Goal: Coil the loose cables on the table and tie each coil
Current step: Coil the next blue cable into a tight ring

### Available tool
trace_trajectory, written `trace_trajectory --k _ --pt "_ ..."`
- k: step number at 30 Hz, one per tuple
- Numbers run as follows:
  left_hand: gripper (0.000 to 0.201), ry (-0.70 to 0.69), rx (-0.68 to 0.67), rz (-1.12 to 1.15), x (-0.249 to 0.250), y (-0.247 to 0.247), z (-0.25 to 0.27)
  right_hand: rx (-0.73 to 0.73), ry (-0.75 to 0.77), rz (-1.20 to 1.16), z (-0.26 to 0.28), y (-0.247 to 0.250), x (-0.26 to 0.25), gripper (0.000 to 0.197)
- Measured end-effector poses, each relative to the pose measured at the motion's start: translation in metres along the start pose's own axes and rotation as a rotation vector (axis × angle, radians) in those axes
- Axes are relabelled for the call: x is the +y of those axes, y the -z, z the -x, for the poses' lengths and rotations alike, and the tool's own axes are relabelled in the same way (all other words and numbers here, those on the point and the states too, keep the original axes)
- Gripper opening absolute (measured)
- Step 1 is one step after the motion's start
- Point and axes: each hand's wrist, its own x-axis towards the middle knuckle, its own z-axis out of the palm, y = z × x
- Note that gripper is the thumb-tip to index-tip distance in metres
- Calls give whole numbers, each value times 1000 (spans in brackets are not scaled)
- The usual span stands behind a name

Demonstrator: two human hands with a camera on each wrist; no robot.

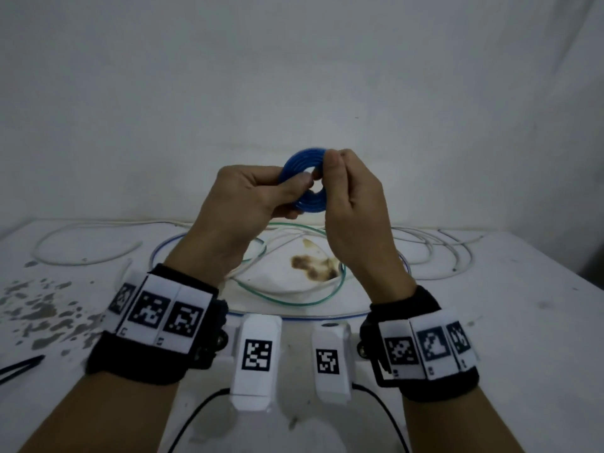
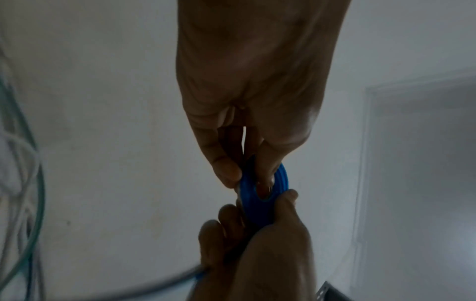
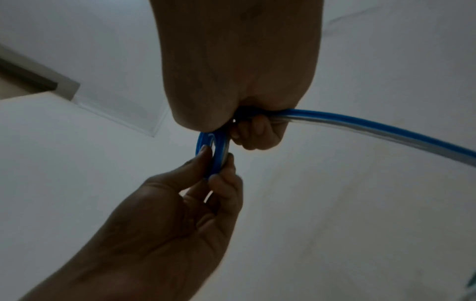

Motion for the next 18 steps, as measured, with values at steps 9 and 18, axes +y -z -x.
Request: trace_trajectory --k 9,18 --pt "11 31 83 249 1 -16 -3 69 39 41 3 -5 1 21" --pt "18 76 9 161 -1 -11 4 130 37 10 10 -15 -3 20"
